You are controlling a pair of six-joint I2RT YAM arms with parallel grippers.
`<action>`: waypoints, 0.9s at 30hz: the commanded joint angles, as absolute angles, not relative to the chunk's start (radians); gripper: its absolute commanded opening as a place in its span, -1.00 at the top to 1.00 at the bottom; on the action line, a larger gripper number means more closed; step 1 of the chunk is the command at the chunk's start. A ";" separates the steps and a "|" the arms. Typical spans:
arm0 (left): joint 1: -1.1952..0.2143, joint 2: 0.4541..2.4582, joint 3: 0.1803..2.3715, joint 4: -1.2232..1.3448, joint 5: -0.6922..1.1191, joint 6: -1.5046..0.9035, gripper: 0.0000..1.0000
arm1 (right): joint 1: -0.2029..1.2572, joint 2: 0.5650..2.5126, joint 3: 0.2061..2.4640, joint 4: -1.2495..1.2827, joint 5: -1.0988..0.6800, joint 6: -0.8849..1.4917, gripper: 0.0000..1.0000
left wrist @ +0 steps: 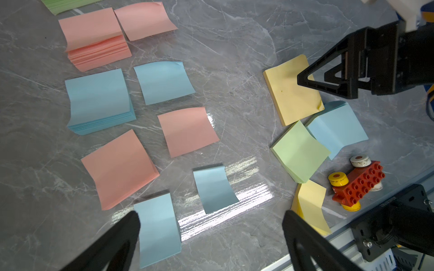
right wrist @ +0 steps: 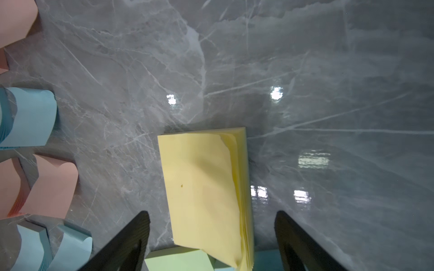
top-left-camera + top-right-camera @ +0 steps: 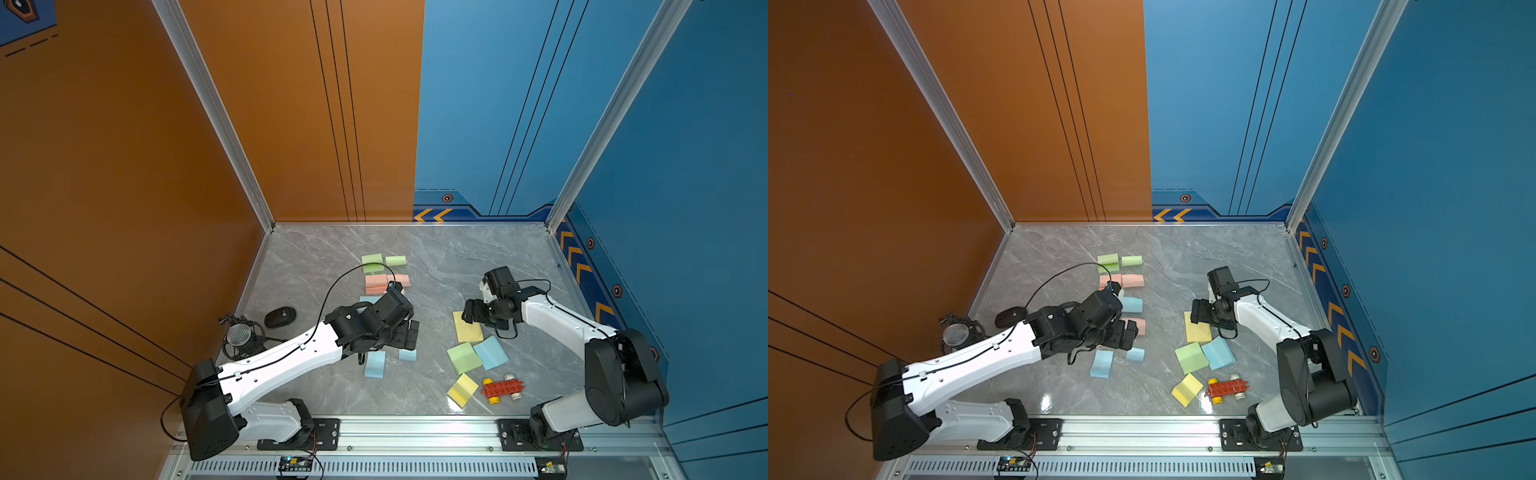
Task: Tear off pages from different memo pads
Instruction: Move the memo pad to the center of the board.
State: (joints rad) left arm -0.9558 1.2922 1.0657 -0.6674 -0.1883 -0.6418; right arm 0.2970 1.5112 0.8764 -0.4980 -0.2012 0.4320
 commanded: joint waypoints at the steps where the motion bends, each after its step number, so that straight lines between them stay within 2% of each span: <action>1: -0.971 1.308 1.097 -0.694 -0.243 -0.617 -0.95 | 0.328 1.540 0.855 -0.449 -0.179 0.477 -0.72; 10: -0.976 1.350 1.081 -0.672 -0.252 -0.622 -0.95 | 0.542 1.600 0.858 -0.208 -0.314 0.729 -0.68; 14: -0.972 1.357 1.067 -0.649 -0.235 -0.609 -0.95 | 0.593 1.548 0.868 -0.208 -0.248 0.761 -0.68; 21: -0.971 1.452 1.118 -0.562 -0.045 -0.472 -0.92 | 0.518 1.325 0.815 -0.361 -0.049 0.656 -0.68; 24: -0.974 1.566 1.196 -0.561 0.034 -0.382 -0.79 | 0.461 1.259 0.800 -0.416 -0.055 0.605 -0.68; 27: -0.980 1.666 1.257 -0.563 0.043 -0.326 -0.52 | 0.433 1.200 0.782 -0.451 -0.053 0.576 -0.68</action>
State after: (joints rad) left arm -0.9646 1.6104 1.2072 -0.5747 -0.0296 -0.4305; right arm 0.4454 1.2327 0.8165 -0.3504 -0.0967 0.6353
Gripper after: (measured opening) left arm 0.771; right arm 0.839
